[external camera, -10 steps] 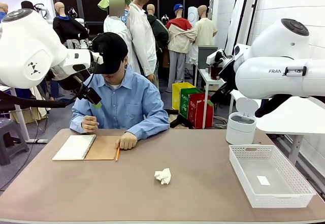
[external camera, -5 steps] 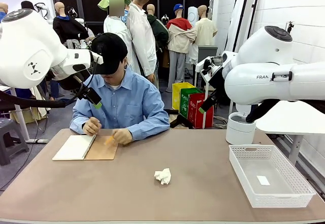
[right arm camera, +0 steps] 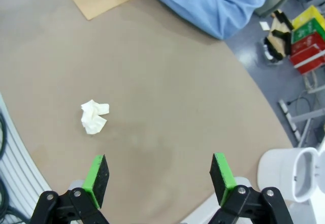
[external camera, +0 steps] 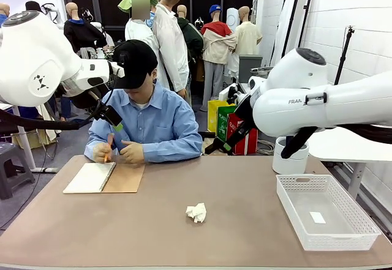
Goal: Sort the paper based on its condition.
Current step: If a person hands you a paper, place it in the Organizing basket , and if it's crumpled, put it in the Trash can.
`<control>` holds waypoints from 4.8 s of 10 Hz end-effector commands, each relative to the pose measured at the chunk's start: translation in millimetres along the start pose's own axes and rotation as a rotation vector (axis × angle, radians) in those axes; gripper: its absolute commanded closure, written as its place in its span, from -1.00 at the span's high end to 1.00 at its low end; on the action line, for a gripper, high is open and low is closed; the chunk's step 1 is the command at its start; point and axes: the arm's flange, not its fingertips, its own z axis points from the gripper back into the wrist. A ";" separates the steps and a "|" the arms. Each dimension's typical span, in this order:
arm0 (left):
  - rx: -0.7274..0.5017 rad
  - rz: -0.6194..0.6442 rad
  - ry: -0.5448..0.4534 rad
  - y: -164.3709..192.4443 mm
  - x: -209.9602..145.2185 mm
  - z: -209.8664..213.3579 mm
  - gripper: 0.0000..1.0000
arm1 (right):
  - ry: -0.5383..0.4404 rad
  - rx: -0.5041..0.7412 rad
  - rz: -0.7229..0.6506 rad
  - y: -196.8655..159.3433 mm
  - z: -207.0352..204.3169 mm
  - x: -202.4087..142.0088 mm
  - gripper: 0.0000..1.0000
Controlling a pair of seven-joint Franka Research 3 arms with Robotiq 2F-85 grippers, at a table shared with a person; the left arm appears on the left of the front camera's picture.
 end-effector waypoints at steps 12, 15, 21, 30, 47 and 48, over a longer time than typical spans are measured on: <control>-0.004 -0.006 -0.004 0.4 -0.1 1.2 1.00 | 0.121 0.096 0.060 24.9 -79.7 12.2 1.00; -0.004 -0.006 -0.004 0.4 -0.1 1.2 1.00 | 0.163 0.155 0.093 43.5 -118.1 17.0 1.00; -0.004 -0.006 -0.004 0.4 -0.1 1.2 1.00 | 0.276 0.253 0.178 72.1 -182.7 8.5 1.00; -0.004 -0.006 -0.004 0.4 -0.1 1.2 1.00 | 0.381 0.322 0.222 84.6 -225.6 3.8 1.00; -0.004 -0.006 -0.004 0.4 -0.1 1.2 1.00 | 0.503 0.362 0.208 86.0 -250.3 9.4 -1.00; -0.004 -0.006 -0.004 0.4 -0.1 1.2 1.00 | 0.499 0.359 0.206 85.8 -249.6 9.3 -1.00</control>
